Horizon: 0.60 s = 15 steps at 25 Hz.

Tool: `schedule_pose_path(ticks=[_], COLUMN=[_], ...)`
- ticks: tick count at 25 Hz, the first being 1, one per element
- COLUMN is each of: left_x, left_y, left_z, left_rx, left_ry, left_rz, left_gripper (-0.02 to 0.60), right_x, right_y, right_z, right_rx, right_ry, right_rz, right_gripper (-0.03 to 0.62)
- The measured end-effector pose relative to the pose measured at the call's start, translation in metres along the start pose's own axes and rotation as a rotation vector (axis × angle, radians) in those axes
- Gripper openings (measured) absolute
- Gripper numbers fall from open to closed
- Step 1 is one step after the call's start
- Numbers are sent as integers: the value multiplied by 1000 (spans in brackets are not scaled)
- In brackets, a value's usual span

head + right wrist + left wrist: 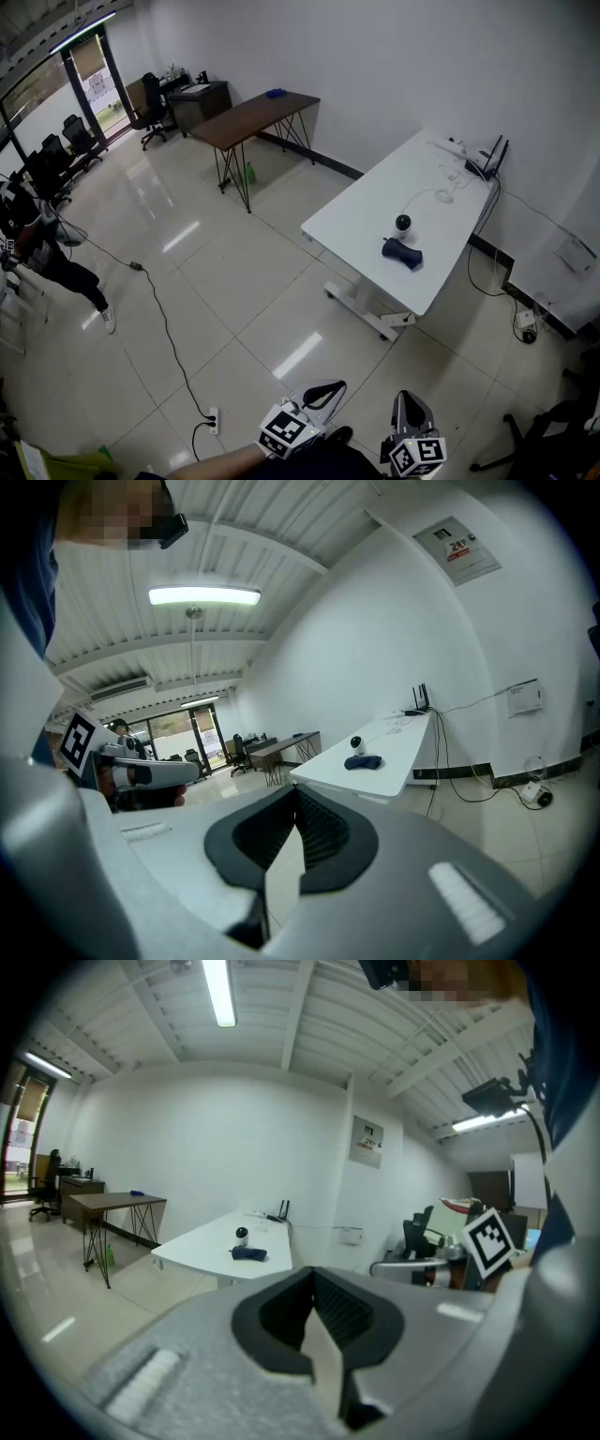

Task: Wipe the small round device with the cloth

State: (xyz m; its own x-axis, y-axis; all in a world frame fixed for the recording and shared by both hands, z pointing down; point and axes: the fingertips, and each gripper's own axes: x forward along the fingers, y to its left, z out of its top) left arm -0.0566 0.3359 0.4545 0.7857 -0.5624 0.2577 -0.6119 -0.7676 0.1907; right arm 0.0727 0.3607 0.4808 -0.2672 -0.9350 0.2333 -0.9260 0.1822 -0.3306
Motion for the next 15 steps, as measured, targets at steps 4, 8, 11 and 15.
schedule_pose_path(ticks=[4,8,11,15], left_x=[19,49,76,109], left_y=[19,47,70,104], left_z=[7,11,23,42], left_rx=[-10,-24,-20,-19], left_ry=[-1,-6,-20,-31], left_rz=[11,1,-24,-77], left_gripper=[2,2,2,2], right_x=[20,44,67,105], right_y=[-14,-29,-40,-53], right_z=[6,12,21,37], right_rx=[-16,-29,-28,-34], right_ry=[20,4,5,7], right_rz=[-14,-36,-79,-129], right_gripper=[11,11,11,11])
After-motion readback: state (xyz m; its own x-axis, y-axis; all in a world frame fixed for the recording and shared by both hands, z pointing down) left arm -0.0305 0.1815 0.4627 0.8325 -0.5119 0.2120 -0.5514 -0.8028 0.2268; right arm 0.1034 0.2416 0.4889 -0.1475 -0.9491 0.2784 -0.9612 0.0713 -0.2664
